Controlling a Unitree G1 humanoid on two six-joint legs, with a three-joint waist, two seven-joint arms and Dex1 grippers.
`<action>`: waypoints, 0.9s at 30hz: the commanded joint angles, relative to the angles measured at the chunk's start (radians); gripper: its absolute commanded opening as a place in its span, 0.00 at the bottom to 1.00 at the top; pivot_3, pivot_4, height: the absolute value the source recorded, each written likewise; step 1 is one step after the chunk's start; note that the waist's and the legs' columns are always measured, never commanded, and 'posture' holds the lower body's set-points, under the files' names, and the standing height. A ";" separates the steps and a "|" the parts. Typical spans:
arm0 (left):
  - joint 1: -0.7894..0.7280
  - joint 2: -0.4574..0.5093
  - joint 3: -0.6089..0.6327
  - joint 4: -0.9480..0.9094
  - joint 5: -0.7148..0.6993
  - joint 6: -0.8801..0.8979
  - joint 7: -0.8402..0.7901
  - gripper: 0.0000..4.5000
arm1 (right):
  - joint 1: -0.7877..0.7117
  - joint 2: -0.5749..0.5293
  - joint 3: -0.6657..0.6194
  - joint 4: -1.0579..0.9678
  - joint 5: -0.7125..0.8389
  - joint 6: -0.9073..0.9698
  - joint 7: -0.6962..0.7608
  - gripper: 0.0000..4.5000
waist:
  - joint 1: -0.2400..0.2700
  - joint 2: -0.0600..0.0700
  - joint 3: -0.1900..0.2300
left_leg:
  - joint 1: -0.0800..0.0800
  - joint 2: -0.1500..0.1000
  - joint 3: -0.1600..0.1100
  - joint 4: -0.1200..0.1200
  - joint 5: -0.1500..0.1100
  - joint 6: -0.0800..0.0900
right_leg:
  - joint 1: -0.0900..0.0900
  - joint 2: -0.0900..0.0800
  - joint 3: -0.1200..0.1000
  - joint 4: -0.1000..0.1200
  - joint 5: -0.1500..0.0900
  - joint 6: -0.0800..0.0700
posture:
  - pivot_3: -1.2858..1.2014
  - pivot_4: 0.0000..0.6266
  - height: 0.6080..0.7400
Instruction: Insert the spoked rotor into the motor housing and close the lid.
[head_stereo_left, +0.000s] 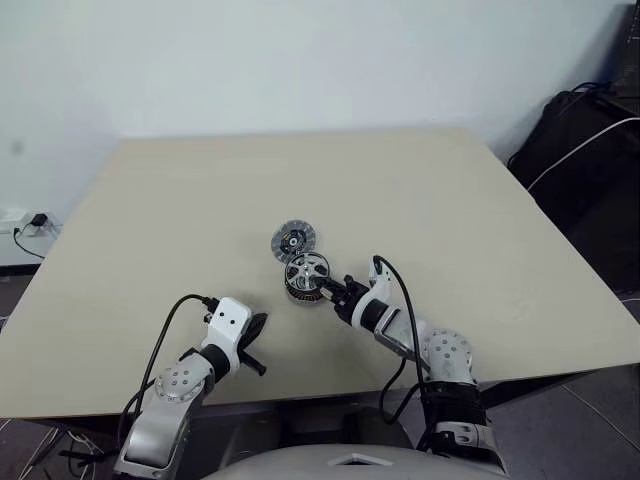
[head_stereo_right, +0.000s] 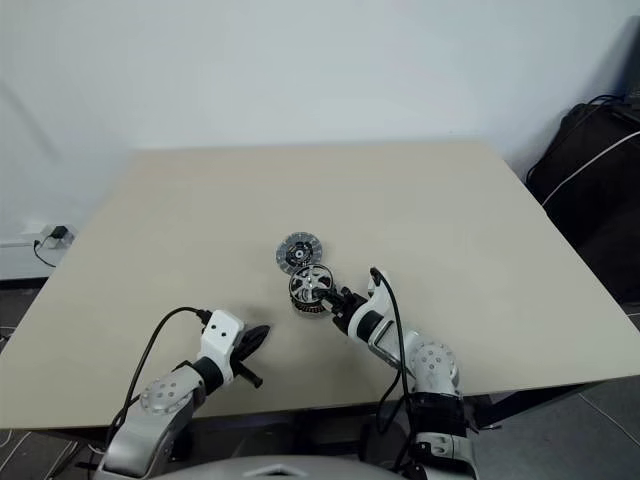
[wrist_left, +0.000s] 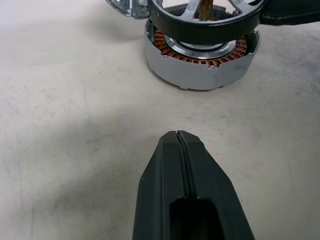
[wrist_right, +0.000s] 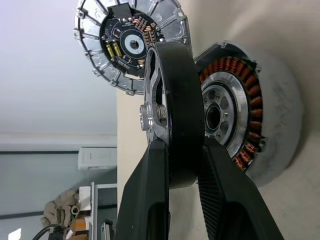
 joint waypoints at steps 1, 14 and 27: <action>-0.016 0.005 0.008 -0.053 -0.013 -0.005 0.000 0.00 | -0.041 0.078 0.008 -0.009 0.016 -0.016 0.013 0.14 | 0.000 0.000 0.000 | 0.000 0.000 0.000 0.000 0.000 0.000 | 0.000 0.000 0.000 0.000 0.000 0.000 | 0.52 0.00 1.00; -0.029 0.006 0.006 -0.049 -0.012 -0.001 -0.001 0.00 | -0.040 0.083 0.012 0.002 0.009 -0.022 0.008 0.14 | 0.000 0.000 0.000 | 0.000 0.000 0.000 0.000 0.000 0.000 | 0.000 0.000 0.000 0.000 0.000 0.000 | 0.52 0.00 1.00; -0.020 0.003 0.009 -0.045 -0.014 -0.005 0.004 0.00 | -0.045 0.077 0.020 0.003 -0.003 -0.042 0.015 0.53 | -0.001 0.000 0.000 | 0.000 0.000 0.000 0.000 0.000 0.000 | 0.000 0.000 0.000 0.000 0.000 0.000 | 0.52 0.00 1.00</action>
